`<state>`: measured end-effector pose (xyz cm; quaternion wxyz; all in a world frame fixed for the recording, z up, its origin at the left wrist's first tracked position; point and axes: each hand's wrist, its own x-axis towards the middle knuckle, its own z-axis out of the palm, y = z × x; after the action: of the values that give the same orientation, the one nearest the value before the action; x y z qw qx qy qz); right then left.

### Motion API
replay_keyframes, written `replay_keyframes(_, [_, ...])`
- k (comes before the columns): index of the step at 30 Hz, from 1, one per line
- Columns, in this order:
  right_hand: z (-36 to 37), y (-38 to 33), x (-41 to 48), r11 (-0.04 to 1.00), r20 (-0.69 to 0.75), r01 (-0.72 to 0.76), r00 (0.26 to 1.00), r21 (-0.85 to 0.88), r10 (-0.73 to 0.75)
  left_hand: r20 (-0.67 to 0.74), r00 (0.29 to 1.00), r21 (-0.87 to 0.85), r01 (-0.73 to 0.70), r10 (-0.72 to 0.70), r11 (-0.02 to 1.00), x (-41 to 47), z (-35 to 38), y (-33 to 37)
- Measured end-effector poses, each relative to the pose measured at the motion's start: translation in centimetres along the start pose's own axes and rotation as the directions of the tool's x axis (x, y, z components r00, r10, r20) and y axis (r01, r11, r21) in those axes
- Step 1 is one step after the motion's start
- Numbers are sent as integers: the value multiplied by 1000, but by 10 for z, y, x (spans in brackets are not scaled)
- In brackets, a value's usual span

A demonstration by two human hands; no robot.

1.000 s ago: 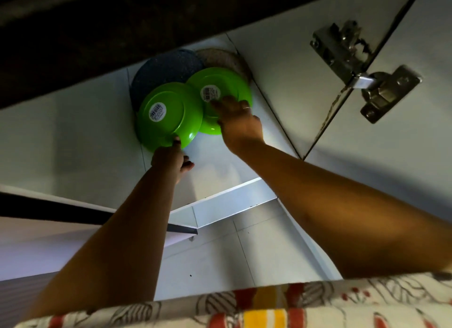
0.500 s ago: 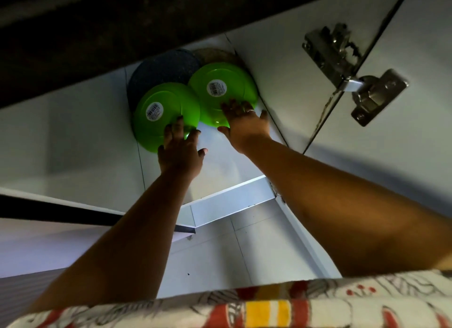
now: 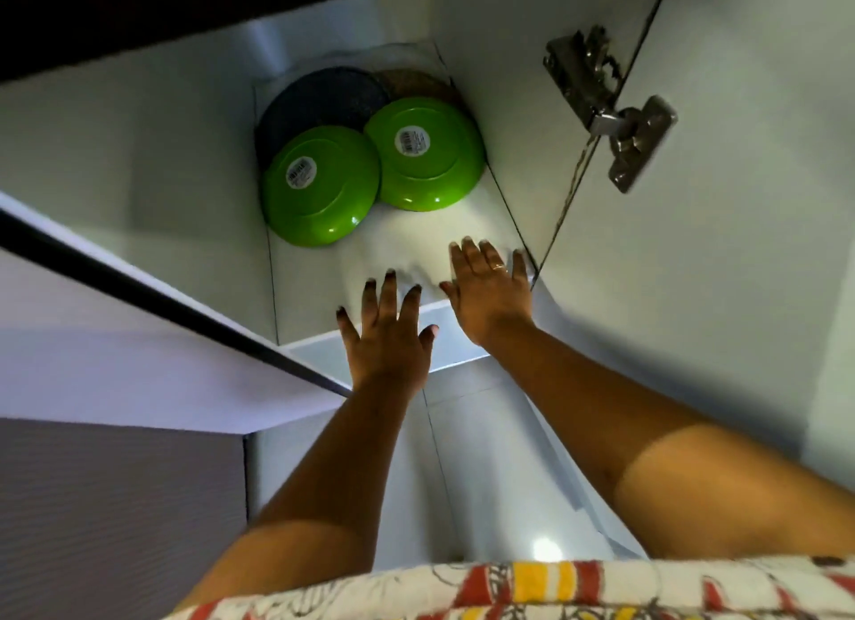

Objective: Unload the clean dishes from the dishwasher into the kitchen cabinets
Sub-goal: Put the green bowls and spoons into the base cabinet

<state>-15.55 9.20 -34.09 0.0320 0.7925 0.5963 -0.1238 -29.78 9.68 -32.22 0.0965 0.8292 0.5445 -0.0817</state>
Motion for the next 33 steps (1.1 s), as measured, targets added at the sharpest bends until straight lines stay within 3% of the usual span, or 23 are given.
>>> replay_keyframes(3, [1,5,-30,1000,69,6,998,-28,-4,71,997,26,9,-11,1000,-36,2,14])
replay_keyframes(7, [-3,8,-76,999,137,-31,990,26,28,88,994,-69,68,-61,995,-77,-2,41])
replay_keyframes(10, [-3,13,-114,998,76,-32,997,61,27,62,996,-94,68,-62,993,-103,-5,54])
replay_keyframes(16, [-2,26,-189,995,4,-8,1000,104,7,188,975,-75,135,-119,988,-159,-11,75])
replay_keyframes(22, [-8,42,-296,987,-62,14,998,163,-4,167,983,-174,111,-82,978,-272,-11,108])
replay_keyframes(29, [-34,88,-400,974,-7,146,989,172,-147,210,977,-224,76,-28,972,-358,-29,146])
replay_keyframes(33, [-41,124,-433,977,15,42,999,207,-46,214,973,-256,-31,88,966,-381,-37,190])
